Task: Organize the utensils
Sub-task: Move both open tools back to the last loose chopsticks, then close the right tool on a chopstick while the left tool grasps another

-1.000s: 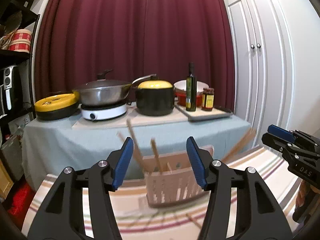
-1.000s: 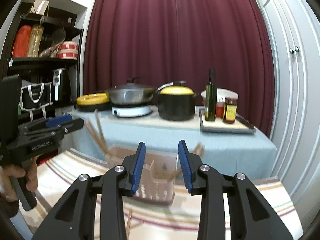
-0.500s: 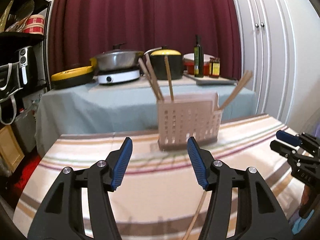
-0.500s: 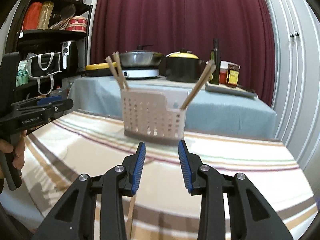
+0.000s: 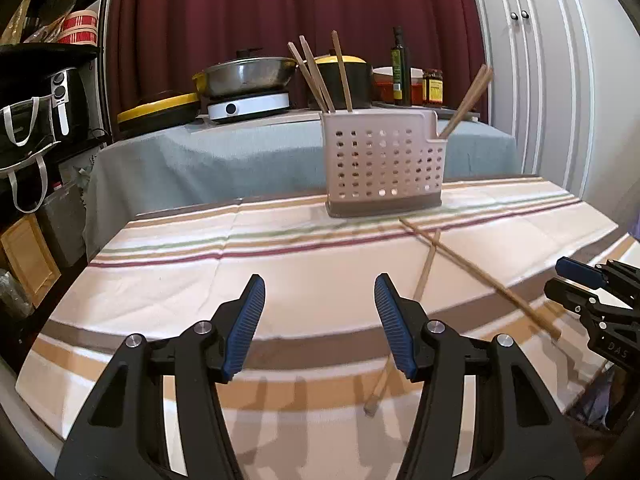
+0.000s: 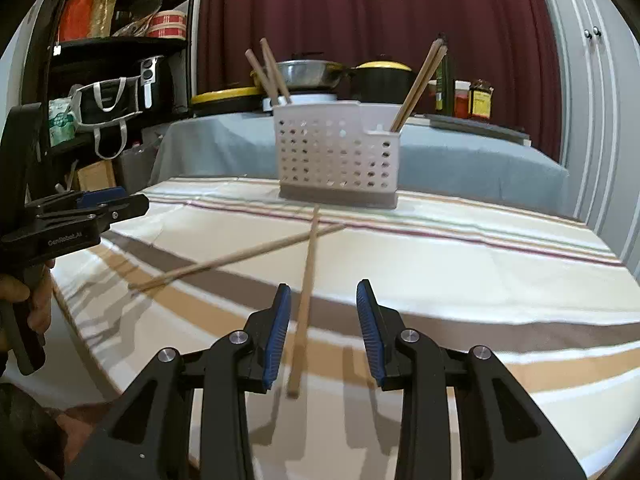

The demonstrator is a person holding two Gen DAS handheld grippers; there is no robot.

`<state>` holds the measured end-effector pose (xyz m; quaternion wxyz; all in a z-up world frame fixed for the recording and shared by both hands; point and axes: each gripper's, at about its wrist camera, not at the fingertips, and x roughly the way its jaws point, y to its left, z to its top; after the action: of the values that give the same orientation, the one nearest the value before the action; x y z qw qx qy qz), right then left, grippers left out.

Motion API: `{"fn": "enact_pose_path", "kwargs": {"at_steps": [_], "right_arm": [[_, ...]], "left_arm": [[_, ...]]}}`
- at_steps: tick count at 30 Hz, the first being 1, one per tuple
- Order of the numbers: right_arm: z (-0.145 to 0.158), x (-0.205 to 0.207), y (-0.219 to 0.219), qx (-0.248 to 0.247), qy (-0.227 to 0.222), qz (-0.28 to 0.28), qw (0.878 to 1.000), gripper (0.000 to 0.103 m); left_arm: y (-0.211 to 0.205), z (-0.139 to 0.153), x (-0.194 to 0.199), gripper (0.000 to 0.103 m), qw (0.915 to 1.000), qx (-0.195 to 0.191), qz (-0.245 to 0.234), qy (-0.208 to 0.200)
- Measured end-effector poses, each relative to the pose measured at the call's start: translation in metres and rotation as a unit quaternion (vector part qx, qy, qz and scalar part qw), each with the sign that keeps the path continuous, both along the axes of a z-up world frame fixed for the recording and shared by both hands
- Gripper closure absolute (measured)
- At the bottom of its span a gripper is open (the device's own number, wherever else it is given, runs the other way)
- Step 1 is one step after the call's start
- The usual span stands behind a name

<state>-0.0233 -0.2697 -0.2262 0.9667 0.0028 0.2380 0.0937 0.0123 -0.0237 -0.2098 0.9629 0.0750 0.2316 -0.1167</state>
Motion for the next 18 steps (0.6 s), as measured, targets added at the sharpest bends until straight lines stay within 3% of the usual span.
{"fn": "enact_pose_path", "kwargs": {"at_steps": [7, 8, 10, 13, 18], "right_arm": [[-0.017, -0.002, 0.009, -0.008, 0.024, 0.013, 1.000, 0.069], [-0.018, -0.002, 0.010, -0.009, 0.027, 0.012, 1.000, 0.070], [-0.021, -0.001, 0.009, -0.005, 0.035, 0.013, 0.999, 0.084], [-0.021, -0.002, 0.007, -0.002, 0.034, 0.010, 0.999, 0.092], [-0.021, -0.002, 0.000, -0.004, 0.031, -0.015, 0.999, 0.096]], "left_arm": [[-0.001, -0.017, -0.010, 0.047, 0.9999, 0.006, 0.001, 0.014], [-0.002, -0.019, -0.011, 0.047, 0.9998, 0.007, 0.001, 0.017], [-0.002, -0.023, -0.011, 0.047, 0.9997, 0.007, 0.001, 0.023], [-0.006, -0.028, -0.012, 0.047, 0.9995, 0.010, -0.002, 0.029], [-0.013, -0.037, -0.013, 0.047, 0.9990, 0.017, -0.009, 0.041]]}}
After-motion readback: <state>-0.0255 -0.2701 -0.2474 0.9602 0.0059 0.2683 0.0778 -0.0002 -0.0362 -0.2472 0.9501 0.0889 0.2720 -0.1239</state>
